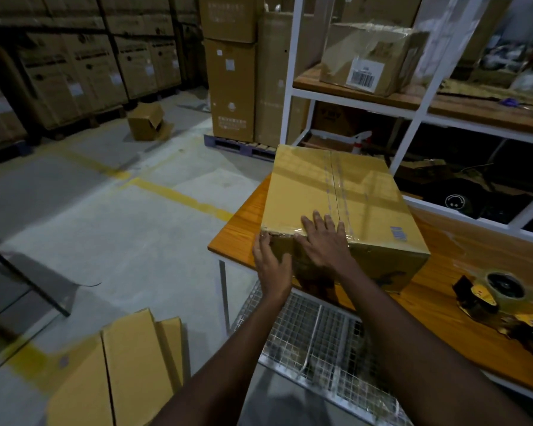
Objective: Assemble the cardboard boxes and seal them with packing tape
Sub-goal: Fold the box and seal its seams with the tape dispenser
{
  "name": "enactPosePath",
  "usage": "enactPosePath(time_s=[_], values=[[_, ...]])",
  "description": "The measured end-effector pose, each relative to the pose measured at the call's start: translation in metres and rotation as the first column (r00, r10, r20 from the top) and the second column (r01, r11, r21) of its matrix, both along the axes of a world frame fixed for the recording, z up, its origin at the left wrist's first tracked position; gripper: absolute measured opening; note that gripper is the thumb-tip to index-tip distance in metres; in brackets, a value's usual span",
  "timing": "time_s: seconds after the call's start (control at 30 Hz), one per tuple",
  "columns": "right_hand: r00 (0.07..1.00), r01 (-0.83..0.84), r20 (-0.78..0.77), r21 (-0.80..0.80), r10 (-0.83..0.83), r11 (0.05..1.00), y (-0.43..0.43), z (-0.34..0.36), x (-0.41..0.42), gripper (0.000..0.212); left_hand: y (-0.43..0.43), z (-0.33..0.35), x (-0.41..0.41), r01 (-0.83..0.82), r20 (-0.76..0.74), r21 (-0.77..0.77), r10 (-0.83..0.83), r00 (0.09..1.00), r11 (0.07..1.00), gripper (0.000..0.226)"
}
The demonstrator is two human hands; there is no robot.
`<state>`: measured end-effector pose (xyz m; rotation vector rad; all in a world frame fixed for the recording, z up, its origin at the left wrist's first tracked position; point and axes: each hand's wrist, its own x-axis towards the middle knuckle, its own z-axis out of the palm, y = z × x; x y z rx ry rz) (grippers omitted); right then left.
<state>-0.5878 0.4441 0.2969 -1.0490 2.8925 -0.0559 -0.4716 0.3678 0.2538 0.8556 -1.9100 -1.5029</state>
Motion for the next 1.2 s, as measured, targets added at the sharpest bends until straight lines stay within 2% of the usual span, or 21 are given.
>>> enactPosePath(time_s=[0.1, 0.17, 0.23, 0.33, 0.53, 0.7, 0.73, 0.8, 0.9, 0.93, 1.0, 1.07, 1.13, 1.2], values=[[1.0, -0.006, -0.017, -0.008, 0.006, 1.0, 0.001, 0.0, 0.002, 0.07, -0.012, 0.009, -0.004, -0.136, -0.048, 0.121, 0.142, 0.989, 0.983, 0.036], [0.999, -0.006, -0.035, -0.005, 0.006, 1.0, 0.001, 0.001, 0.003, 0.07, -0.023, 0.014, -0.01, -0.203, -0.02, 0.195, 0.211, 0.977, 0.959, 0.019], [0.999, -0.004, -0.046, -0.003, 0.004, 1.0, 0.001, 0.0, 0.003, 0.07, -0.033, 0.016, -0.014, -0.239, 0.039, 0.2, 0.236, 0.971, 0.95, 0.017], [0.998, -0.008, -0.066, -0.005, 0.008, 1.0, 0.001, -0.001, 0.004, 0.07, -0.041, 0.02, -0.015, -0.274, 0.095, 0.12, 0.264, 0.96, 0.954, 0.014], [0.991, -0.033, -0.13, -0.01, 0.032, 0.999, 0.004, -0.006, 0.002, 0.063, -0.057, 0.013, -0.011, -0.232, 0.083, -0.155, 0.247, 0.965, 0.96, 0.017], [0.983, -0.065, -0.176, -0.031, 0.059, 0.997, 0.006, -0.012, 0.0, 0.058, -0.078, 0.012, -0.003, -0.17, 0.26, -0.342, 0.267, 0.928, 0.924, 0.049], [0.978, -0.079, -0.196, -0.04, 0.07, 0.996, 0.007, -0.013, 0.001, 0.057, -0.086, 0.011, -0.002, -0.119, 0.254, -0.431, 0.247, 0.935, 0.894, 0.054], [0.966, -0.121, -0.241, -0.078, 0.099, 0.99, 0.008, -0.016, 0.002, 0.055, -0.099, 0.014, -0.006, 0.012, 0.188, -0.646, 0.144, 0.972, 0.764, 0.06], [0.941, -0.196, -0.306, -0.153, 0.142, 0.969, 0.015, -0.02, 0.002, 0.06, -0.097, 0.028, -0.019, 0.215, 0.201, -0.878, -0.078, 0.977, 0.429, 0.061], [0.946, -0.207, -0.295, -0.225, 0.136, 0.952, 0.017, -0.022, 0.002, 0.064, -0.094, 0.033, -0.026, 0.278, 0.253, -0.899, -0.117, 0.96, 0.339, 0.06], [0.978, -0.157, -0.197, -0.491, 0.067, 0.857, 0.021, -0.026, 0.004, 0.066, -0.084, 0.04, -0.039, 0.405, 0.379, -0.878, -0.148, 0.914, 0.256, 0.059], [0.994, -0.036, -0.096, -0.759, -0.057, 0.65, 0.025, -0.029, 0.009, 0.058, -0.076, 0.04, -0.053, 0.522, 0.507, -0.834, -0.123, 0.853, 0.179, 0.064], [0.975, 0.003, -0.104, -0.877, -0.198, 0.48, 0.026, -0.029, 0.011, 0.052, -0.069, 0.035, -0.062, 0.603, 0.596, -0.791, -0.092, 0.798, 0.106, 0.07], [0.936, -0.056, -0.21, -0.88, -0.282, 0.471, 0.022, -0.017, 0.004, 0.05, -0.065, 0.026, -0.065, 0.618, 0.612, -0.781, -0.086, 0.786, 0.086, 0.07]])
